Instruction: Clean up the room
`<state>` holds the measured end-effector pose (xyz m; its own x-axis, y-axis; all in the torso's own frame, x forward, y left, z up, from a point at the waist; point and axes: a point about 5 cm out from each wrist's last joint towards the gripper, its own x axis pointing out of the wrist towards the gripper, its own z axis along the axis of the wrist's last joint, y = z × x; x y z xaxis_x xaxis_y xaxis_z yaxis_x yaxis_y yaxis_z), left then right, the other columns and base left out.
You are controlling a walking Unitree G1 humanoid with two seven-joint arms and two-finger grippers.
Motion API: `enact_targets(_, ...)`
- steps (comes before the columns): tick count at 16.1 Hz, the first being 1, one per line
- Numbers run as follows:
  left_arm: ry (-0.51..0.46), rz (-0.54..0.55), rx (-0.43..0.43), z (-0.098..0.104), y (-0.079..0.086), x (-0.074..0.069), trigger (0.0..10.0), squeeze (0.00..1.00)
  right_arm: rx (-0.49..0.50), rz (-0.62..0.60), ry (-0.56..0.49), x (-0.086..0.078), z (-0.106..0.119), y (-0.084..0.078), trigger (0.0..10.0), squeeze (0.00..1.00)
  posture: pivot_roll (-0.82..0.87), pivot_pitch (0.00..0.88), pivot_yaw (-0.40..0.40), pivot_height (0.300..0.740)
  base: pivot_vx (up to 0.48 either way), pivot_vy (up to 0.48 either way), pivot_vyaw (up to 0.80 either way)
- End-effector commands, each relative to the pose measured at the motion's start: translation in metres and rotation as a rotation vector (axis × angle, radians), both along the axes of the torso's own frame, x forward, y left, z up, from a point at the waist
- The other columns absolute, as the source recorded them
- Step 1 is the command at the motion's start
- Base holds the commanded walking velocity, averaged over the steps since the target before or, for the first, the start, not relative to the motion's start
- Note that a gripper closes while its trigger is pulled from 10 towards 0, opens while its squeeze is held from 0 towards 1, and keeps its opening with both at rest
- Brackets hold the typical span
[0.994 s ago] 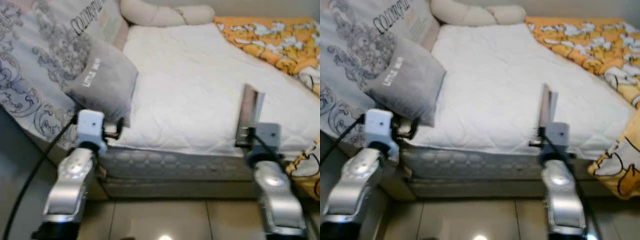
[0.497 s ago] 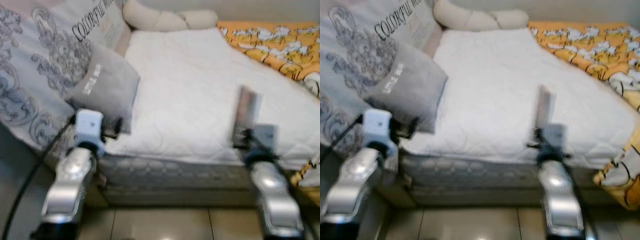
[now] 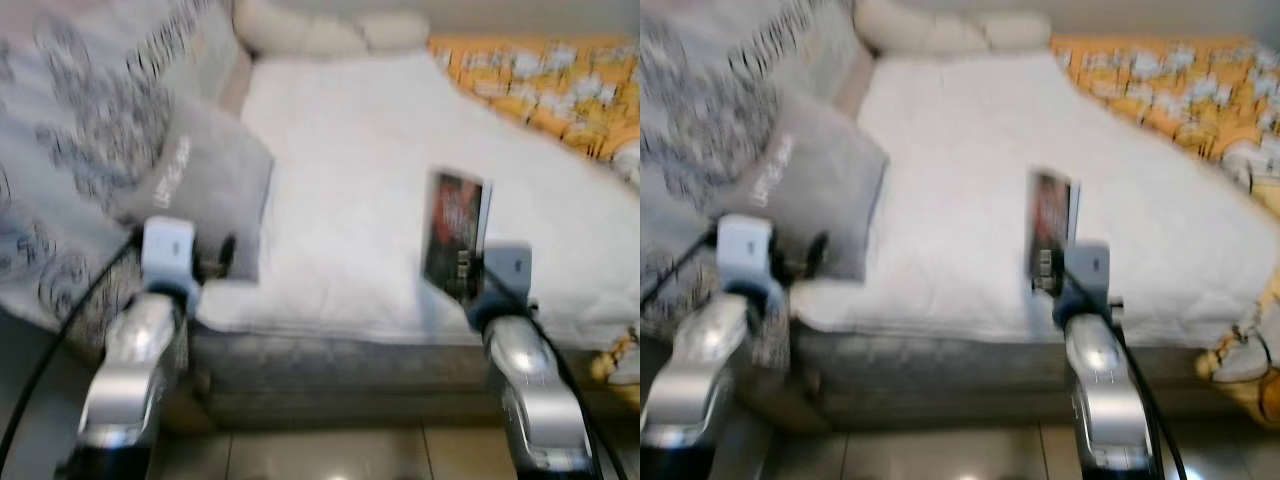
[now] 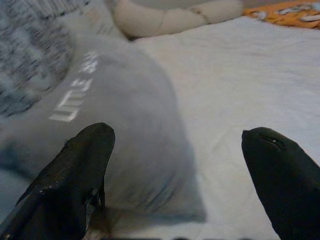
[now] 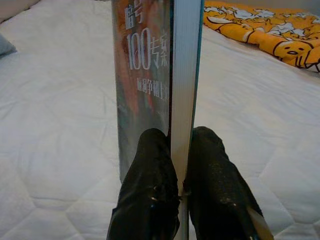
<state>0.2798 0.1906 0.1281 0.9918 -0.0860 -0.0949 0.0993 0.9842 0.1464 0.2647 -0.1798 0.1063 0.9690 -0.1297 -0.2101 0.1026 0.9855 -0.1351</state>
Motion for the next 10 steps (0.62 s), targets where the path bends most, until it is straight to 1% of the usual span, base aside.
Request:
enact_targets(1,0.005,-0.017,-0.01,-0.001,-0.0039,-0.0006,10.0,0.12,-0.022,-0.027,-0.049,0.0011,0.0095,-0.009,10.0,0.0,-0.03,0.0,0.026,0.74,0.304,0.0,0.0)
enact_targets(5,0.003,-0.011,-0.013,-0.0012,-0.0029,-0.0008,10.0,0.11,-0.021,-0.017,-0.048,0.0004,0.0084,-0.0061,10.0,0.0,-0.03,0.0,0.024,0.74,0.307,0.0,0.0)
enact_targets(10,0.002,-0.012,-0.023,-0.0022,-0.0049,-0.0005,10.0,0.11,-0.023,-0.017,-0.05,0.0001,0.0078,-0.007,10.0,0.0,-0.03,0.0,0.022,0.74,0.307,0.0,0.0)
